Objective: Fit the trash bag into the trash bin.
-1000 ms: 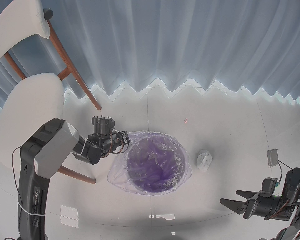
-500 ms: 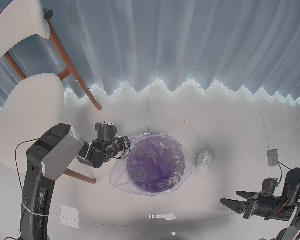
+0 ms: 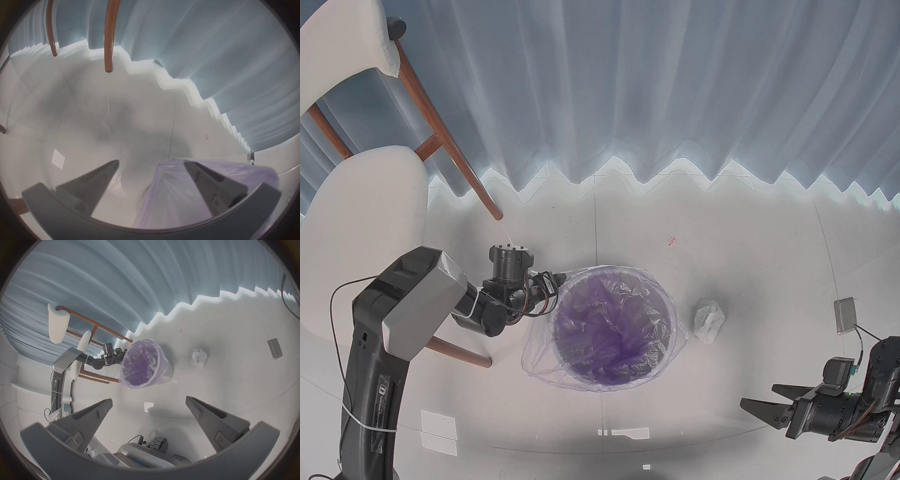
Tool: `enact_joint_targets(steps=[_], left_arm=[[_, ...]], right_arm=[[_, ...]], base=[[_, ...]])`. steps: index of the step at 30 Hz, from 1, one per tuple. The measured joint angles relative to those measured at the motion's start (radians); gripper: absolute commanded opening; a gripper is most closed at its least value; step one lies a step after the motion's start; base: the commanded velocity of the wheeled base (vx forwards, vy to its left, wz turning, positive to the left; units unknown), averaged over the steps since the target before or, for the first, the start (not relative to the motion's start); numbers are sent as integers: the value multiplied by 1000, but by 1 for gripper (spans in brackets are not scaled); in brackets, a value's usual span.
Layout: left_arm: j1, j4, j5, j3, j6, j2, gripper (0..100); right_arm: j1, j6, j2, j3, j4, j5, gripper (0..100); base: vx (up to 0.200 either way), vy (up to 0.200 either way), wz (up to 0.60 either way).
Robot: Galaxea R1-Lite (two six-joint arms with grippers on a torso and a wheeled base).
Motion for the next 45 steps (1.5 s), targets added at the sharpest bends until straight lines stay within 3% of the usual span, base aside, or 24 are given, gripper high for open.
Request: enact_joint_targets(steps=[6, 14, 27, 33, 38, 45], left_arm=[[3, -3, 10, 80, -23, -107, 100], [14, 6, 12, 298, -27, -324, 100], [-14, -5, 4, 889, -21, -621, 100], [-28, -151, 10, 1054, -17, -627, 100], [-46, -348, 10, 1085, -19, -540, 100], [-107, -515, 9, 1095, -58, -402, 100]], right_arm=[[-3, 0, 0, 0, 13, -1, 100], [-6, 3, 0, 0, 20, -4, 100], [-9, 21, 0, 0, 73, -20, 100], [-10, 42, 0, 0, 90, -27, 100], [-10, 51, -1, 0, 93, -33, 100], [-11, 56, -1, 0, 94, -37, 100]], base=[[0, 0, 0], [0, 0, 0], [0, 0, 0], [0, 0, 0], [0, 0, 0], [0, 0, 0]])
